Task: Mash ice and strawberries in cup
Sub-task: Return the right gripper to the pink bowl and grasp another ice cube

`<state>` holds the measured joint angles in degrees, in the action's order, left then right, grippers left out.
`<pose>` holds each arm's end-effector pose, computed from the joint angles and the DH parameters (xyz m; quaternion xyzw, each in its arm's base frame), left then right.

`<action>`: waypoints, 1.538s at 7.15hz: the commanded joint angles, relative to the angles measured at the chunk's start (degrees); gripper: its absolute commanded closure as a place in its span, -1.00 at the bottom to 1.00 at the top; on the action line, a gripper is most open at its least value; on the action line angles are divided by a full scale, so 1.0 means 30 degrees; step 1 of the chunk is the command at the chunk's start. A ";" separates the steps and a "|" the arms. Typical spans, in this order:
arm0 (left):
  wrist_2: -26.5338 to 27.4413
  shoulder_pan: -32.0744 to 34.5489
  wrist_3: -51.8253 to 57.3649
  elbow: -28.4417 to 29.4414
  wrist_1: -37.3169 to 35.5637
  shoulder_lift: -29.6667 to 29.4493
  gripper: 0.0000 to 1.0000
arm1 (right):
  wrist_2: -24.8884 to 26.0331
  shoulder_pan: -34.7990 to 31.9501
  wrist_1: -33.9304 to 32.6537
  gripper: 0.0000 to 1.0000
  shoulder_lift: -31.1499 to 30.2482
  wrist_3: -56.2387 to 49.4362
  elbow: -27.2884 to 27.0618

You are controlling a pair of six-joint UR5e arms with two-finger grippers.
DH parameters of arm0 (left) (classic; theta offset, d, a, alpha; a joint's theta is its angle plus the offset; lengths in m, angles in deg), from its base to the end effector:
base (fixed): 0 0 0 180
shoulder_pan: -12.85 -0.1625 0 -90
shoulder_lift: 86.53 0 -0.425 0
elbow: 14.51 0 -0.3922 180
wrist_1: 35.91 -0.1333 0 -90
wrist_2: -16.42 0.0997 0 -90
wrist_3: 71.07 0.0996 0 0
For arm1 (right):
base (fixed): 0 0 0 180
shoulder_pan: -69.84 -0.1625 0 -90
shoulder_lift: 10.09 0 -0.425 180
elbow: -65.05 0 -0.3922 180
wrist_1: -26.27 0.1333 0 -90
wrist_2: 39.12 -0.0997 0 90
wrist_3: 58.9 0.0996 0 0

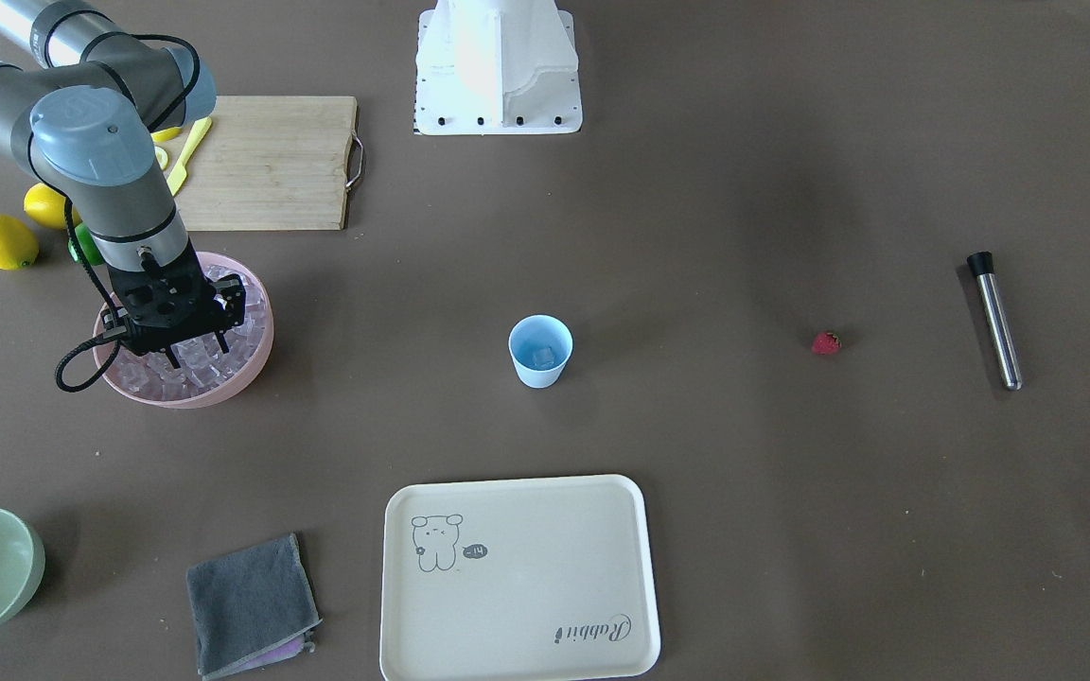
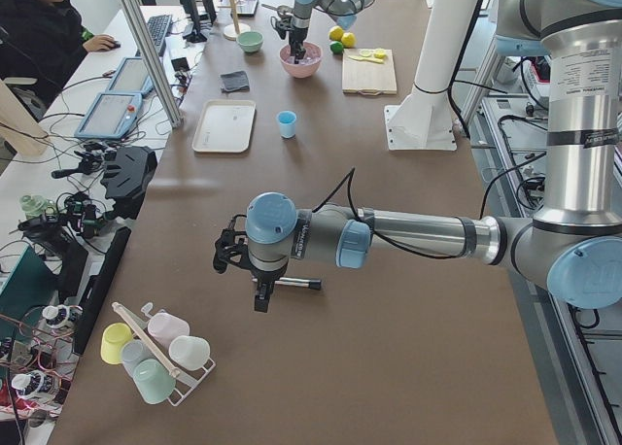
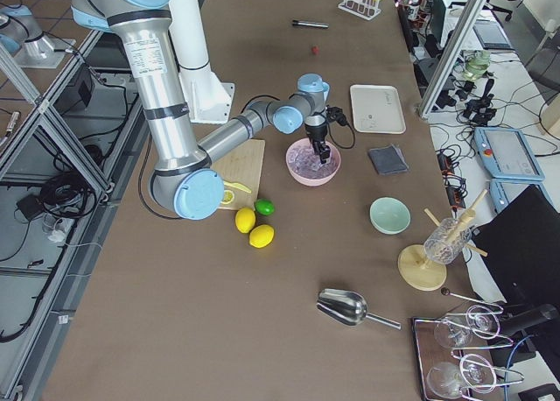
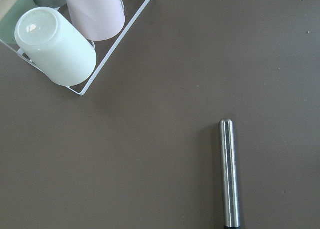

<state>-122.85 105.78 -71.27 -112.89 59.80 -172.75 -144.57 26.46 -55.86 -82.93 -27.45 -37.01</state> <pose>-0.0819 -0.4691 0.6012 0.0915 0.4131 0.0127 0.9060 -0.3665 -0.4932 0.3936 0.1645 -0.2975 -0.1664 0.9256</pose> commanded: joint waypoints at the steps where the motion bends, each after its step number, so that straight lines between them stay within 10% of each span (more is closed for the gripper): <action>1: -0.0011 0.0022 0.0010 -0.0018 0.0000 0.0029 -0.95 | -0.0034 -0.0042 -0.0017 0.00 0.0200 -0.0022 0.0211; 6: -0.0011 0.0022 0.0010 -0.0047 0.0000 0.0059 -0.95 | 0.0084 0.0016 -0.0017 0.01 -0.0122 -0.0052 0.0270; 11: -0.0010 0.0022 0.0039 0.0099 0.0000 -0.0088 -0.95 | -0.0528 -0.0566 -0.0453 0.84 0.0081 -0.0051 -0.0517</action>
<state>-122.84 105.82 -71.16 -112.62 59.81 -172.99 -145.16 25.75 -56.30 -83.11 -27.61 -37.23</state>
